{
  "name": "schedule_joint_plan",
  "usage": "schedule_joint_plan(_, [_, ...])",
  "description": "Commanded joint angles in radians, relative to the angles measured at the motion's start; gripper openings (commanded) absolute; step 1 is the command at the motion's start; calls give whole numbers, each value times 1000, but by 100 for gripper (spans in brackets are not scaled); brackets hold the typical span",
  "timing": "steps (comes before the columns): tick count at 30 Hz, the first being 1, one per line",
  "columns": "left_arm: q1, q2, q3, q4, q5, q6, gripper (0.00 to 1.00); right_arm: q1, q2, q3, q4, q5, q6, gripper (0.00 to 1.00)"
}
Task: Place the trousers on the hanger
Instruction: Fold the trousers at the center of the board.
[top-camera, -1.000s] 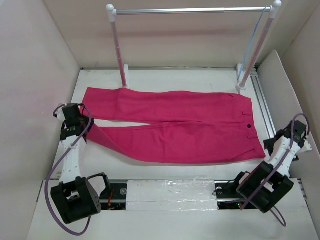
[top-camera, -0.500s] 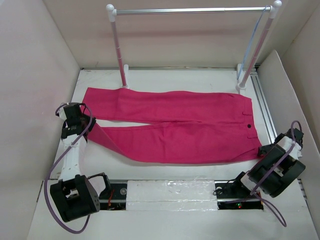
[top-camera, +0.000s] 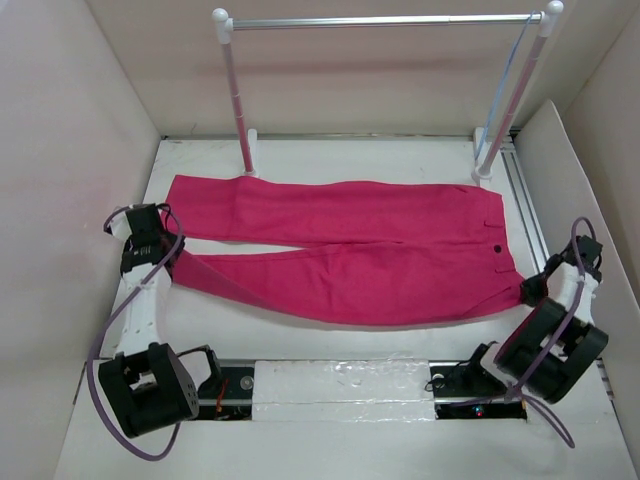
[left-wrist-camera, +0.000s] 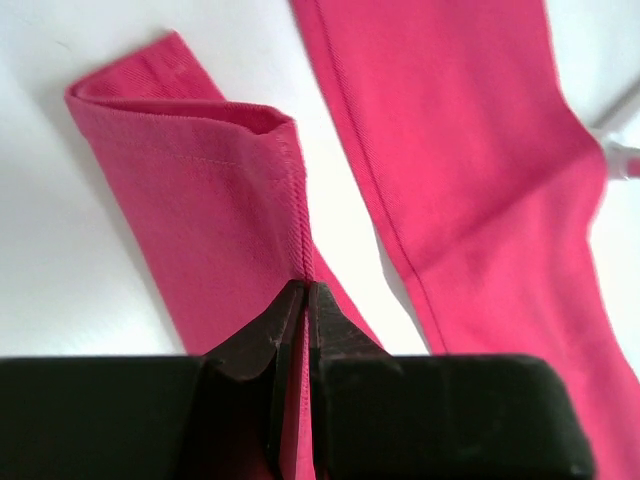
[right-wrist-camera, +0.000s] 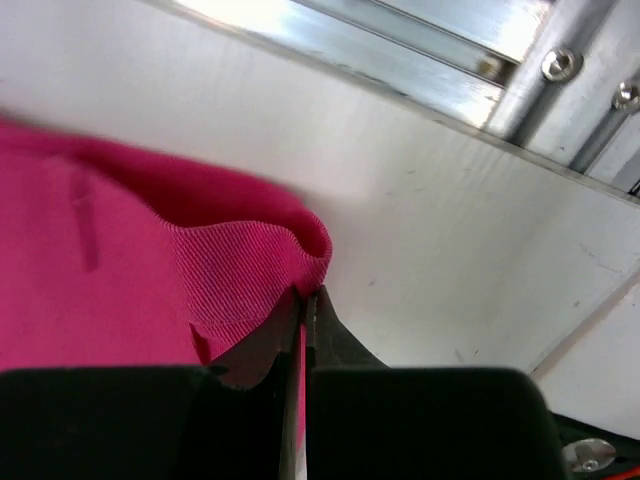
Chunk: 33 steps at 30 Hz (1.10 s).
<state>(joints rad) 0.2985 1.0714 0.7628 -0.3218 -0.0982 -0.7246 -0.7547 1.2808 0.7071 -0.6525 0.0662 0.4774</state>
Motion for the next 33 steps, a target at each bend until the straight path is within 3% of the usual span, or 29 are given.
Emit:
schedule_joint_plan(1, [7, 41, 101, -46, -125, 31, 0, 67, -151, 135, -15, 56, -45, 0])
schedule_joint_plan(4, [7, 114, 153, -80, -198, 27, 0, 127, -129, 208, -2, 55, -43, 0])
schedule_joint_plan(8, [7, 189, 194, -56, -224, 2, 0, 242, 76, 414, -58, 128, -65, 0])
schedule_joint_plan(9, [7, 212, 261, -68, -263, -2, 0, 299, 139, 543, -64, 150, -95, 0])
schedule_joint_plan(11, [7, 243, 288, -78, -280, -2, 0, 299, 175, 584, -62, 144, -123, 0])
schedule_joint_plan(13, [-24, 288, 366, -80, -348, -7, 0, 327, 277, 719, -73, 138, -140, 0])
schedule_joint_plan(16, [-41, 364, 435, -33, -342, -6, 0, 350, 432, 900, -59, 70, -154, 0])
schedule_joint_plan(23, [-77, 744, 728, -34, -305, 25, 0, 387, 817, 1348, -167, -31, -155, 0])
schedule_joint_plan(25, [-90, 827, 875, -39, -284, 80, 0, 396, 876, 1399, -133, -104, -154, 17])
schedule_joint_plan(26, [-104, 899, 923, -96, -299, 92, 6, 396, 911, 1420, -89, -194, -154, 30])
schedule_joint_plan(27, [-104, 923, 1011, -109, -305, 121, 8, 385, 919, 1416, -63, -235, -152, 52])
schedule_joint_plan(28, [-104, 936, 1044, -120, -308, 128, 12, 385, 917, 1401, -30, -264, -136, 60])
schedule_joint_plan(29, [-104, 934, 1055, -81, -304, 146, 24, 385, 895, 1381, 31, -276, -132, 64])
schedule_joint_plan(31, [-104, 917, 1073, -46, -226, 184, 37, 396, 859, 1301, 74, -284, -140, 69])
schedule_joint_plan(32, [-104, 905, 1081, -46, -207, 186, 61, 396, 839, 1281, 56, -289, -151, 70])
schedule_joint_plan(33, [-104, 853, 1043, -43, -163, 194, 74, 417, 724, 1125, 88, -278, -167, 73])
